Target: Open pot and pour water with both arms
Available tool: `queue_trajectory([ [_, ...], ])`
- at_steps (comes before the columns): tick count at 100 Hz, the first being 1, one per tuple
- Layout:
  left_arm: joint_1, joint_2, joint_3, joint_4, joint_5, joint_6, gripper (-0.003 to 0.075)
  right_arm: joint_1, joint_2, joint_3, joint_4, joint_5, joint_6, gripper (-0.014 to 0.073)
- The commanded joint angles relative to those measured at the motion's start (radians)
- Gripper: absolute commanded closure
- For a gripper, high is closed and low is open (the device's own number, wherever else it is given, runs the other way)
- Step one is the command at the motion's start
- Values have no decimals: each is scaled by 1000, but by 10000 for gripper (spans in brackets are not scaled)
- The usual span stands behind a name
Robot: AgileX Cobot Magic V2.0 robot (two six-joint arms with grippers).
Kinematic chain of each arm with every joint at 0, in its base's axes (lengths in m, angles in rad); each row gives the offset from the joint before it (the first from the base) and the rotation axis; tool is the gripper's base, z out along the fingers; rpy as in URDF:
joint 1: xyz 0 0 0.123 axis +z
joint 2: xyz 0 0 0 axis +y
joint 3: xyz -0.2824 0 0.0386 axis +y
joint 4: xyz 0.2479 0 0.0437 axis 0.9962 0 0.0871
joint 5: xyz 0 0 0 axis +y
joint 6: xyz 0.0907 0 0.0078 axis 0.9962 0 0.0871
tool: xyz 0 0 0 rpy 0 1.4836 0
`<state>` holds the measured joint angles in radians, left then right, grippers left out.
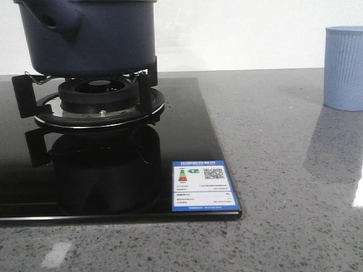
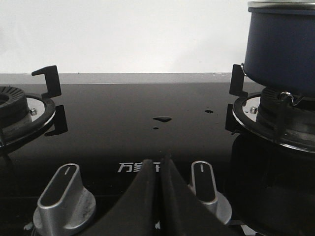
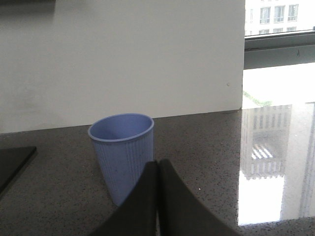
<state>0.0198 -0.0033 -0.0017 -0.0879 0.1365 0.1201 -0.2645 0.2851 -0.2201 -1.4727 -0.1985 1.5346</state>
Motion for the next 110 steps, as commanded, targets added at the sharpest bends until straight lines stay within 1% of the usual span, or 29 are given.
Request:
queue_trajectory([
  [1, 0, -23, 13, -15, -67, -12, 740, -8, 9, -26, 5, 0, -7, 663],
  [82, 0, -23, 13, -15, -67, -12, 740, -8, 9, -26, 5, 0, -7, 663],
  [90, 0, -23, 13, -15, -67, -12, 740, -8, 9, -14, -12, -42, -16, 663],
  [95, 0, -23, 13, -15, -67, -12, 740, -8, 9, -4, -10, -66, -38, 663],
  [100, 0, -23, 13, -15, -67, -12, 740, -8, 9, 7, 36, -74, -86, 663],
  [105, 0, -23, 13, -15, -67, -12, 740, -4, 13, 22, 160, -82, -188, 663],
  [107, 0, -23, 13, -15, -67, -12, 740, 0, 13, 25, 201, -84, -252, 663],
  [110, 0, -23, 13, -15, -67, -12, 740, 7, 17, 33, 321, -91, -380, 663],
])
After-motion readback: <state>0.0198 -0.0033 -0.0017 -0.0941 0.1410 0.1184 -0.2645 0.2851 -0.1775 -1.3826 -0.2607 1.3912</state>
